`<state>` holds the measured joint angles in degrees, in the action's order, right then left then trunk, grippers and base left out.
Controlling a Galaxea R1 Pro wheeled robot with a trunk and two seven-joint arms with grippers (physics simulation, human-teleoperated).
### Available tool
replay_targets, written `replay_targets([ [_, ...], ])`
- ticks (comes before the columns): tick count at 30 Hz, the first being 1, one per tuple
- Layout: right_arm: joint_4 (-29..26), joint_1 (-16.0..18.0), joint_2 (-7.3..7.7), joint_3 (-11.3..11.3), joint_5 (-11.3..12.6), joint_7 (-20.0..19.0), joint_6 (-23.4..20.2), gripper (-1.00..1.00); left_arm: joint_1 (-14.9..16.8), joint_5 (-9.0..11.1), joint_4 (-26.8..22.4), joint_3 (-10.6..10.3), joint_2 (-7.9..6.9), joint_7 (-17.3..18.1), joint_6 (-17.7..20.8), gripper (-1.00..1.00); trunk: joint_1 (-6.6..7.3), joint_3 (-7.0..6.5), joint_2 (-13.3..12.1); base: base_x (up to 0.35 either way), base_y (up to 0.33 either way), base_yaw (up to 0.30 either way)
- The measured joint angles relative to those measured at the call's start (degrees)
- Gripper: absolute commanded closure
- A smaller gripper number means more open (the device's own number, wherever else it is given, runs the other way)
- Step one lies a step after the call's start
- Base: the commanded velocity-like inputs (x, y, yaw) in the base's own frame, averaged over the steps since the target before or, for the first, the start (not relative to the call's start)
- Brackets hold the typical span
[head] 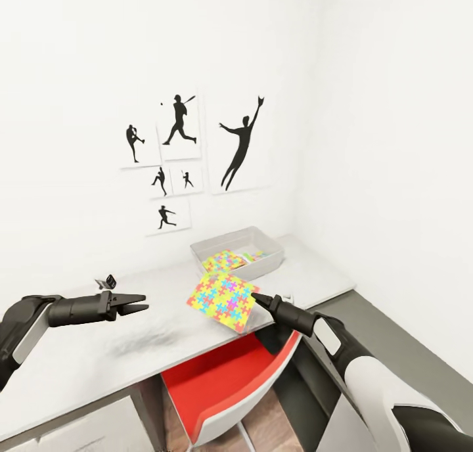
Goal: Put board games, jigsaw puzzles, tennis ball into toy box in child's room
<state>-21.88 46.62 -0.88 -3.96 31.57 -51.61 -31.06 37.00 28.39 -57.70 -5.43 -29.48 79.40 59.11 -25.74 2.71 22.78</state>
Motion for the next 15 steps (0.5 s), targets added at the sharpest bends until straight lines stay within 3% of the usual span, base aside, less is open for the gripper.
replay_targets([
  [10, 0.0, 0.0, 0.05, 0.0, 0.0, 0.0, 0.0, 1.0, 0.0, 0.05, 0.0, -0.03, 0.0, 0.04, 0.0, -1.0, 0.0, 0.0, 0.0, 0.0, 0.0, 0.277],
  [15, -0.02, -0.01, 0.06, -0.02, 0.04, -0.11, -0.03, 1.0, -0.1, 0.38, 0.15, 0.33, -0.03, 0.17, -0.04, -1.0, 0.0, 0.0, 0.0, 0.0, 0.0, 0.056],
])
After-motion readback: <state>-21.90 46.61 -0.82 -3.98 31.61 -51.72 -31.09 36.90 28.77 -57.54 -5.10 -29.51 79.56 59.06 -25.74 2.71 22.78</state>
